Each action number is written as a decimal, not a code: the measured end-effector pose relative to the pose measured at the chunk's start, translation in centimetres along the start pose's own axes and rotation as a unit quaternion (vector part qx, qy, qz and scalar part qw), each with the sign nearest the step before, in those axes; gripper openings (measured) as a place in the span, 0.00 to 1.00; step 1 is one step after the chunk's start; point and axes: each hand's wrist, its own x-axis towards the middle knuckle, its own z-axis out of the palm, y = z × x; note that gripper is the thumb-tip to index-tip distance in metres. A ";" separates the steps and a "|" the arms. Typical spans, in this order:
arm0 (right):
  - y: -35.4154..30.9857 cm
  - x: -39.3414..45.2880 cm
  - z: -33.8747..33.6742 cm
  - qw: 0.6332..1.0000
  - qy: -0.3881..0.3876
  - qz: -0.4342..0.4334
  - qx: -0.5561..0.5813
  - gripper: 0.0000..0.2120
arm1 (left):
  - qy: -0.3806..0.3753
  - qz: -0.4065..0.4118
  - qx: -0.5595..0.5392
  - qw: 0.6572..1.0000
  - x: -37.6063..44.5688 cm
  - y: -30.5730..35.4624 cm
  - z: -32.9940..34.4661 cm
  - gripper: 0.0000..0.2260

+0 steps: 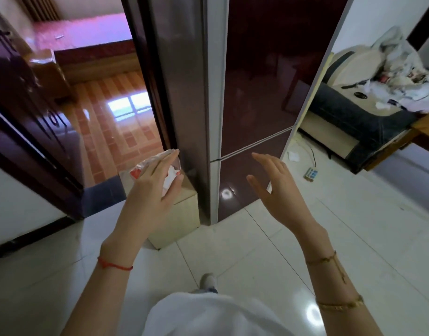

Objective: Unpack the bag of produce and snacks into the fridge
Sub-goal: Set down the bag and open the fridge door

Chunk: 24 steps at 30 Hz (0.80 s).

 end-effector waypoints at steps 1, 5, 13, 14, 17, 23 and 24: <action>0.1 1.0 0.2 1.000 0.000 0.003 0.002 0.24 | -0.005 -0.002 0.000 1.000 1.1 -0.2 0.1 0.27; 0.8 3.8 0.7 1.000 -0.010 0.005 0.013 0.25 | -0.018 -0.026 0.001 1.000 4.4 -0.9 0.8 0.25; 1.8 8.3 1.3 0.999 -0.011 -0.019 0.025 0.28 | -0.009 -0.047 0.010 0.999 8.2 -1.4 3.1 0.24; 2.0 8.9 1.4 0.999 -0.010 -0.028 0.021 0.27 | -0.009 -0.046 0.007 0.999 8.7 -1.4 3.3 0.25; 2.3 10.9 1.2 0.999 -0.002 -0.044 0.011 0.26 | -0.005 -0.048 -0.003 0.999 10.5 -1.3 4.0 0.24; 2.0 17.1 -0.3 0.989 0.056 -0.127 -0.053 0.27 | 0.007 -0.073 -0.082 0.994 16.1 -0.8 5.9 0.26; 1.8 18.5 -0.7 0.985 0.070 -0.145 -0.065 0.27 | 0.006 -0.078 -0.089 0.993 17.4 -0.9 6.3 0.27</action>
